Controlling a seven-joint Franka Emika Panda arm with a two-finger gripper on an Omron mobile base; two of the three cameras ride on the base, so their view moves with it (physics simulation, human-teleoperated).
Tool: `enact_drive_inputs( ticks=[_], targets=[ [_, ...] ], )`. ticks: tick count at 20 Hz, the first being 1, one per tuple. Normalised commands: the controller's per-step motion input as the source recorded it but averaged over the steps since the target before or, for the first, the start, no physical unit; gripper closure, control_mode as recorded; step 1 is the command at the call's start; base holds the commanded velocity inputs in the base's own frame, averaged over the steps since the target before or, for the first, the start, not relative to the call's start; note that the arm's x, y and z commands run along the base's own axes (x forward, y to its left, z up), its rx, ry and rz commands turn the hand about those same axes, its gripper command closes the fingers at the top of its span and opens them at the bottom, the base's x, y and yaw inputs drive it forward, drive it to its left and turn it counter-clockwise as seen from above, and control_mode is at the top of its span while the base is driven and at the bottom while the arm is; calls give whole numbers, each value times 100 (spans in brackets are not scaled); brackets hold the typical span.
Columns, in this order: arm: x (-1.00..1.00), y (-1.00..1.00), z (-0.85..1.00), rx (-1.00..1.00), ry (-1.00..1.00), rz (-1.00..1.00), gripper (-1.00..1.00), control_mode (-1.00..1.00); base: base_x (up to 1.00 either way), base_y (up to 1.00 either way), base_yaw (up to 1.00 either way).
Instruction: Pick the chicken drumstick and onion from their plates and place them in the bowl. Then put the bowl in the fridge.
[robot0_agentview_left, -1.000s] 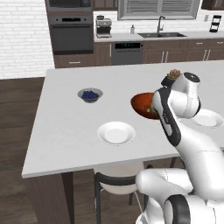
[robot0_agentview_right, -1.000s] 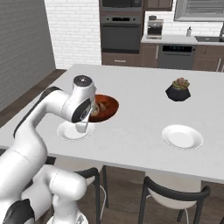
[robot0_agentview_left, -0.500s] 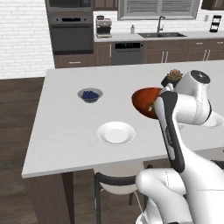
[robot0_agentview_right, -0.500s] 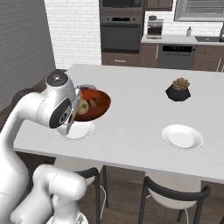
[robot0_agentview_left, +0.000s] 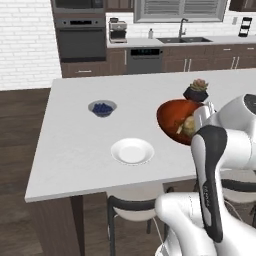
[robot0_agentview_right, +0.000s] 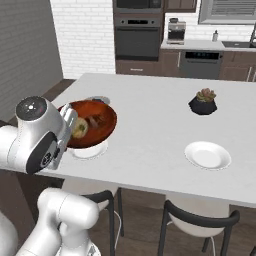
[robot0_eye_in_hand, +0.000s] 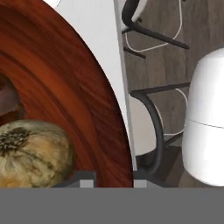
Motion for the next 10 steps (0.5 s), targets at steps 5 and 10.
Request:
enact_drive_inputs(
  ticks=[5,10],
  targets=[
    [0,0,0,0,0,0,100,100,-100,-75,-14],
    [0,0,0,0,0,0,100,100,-65,-100,-11]
  ],
)
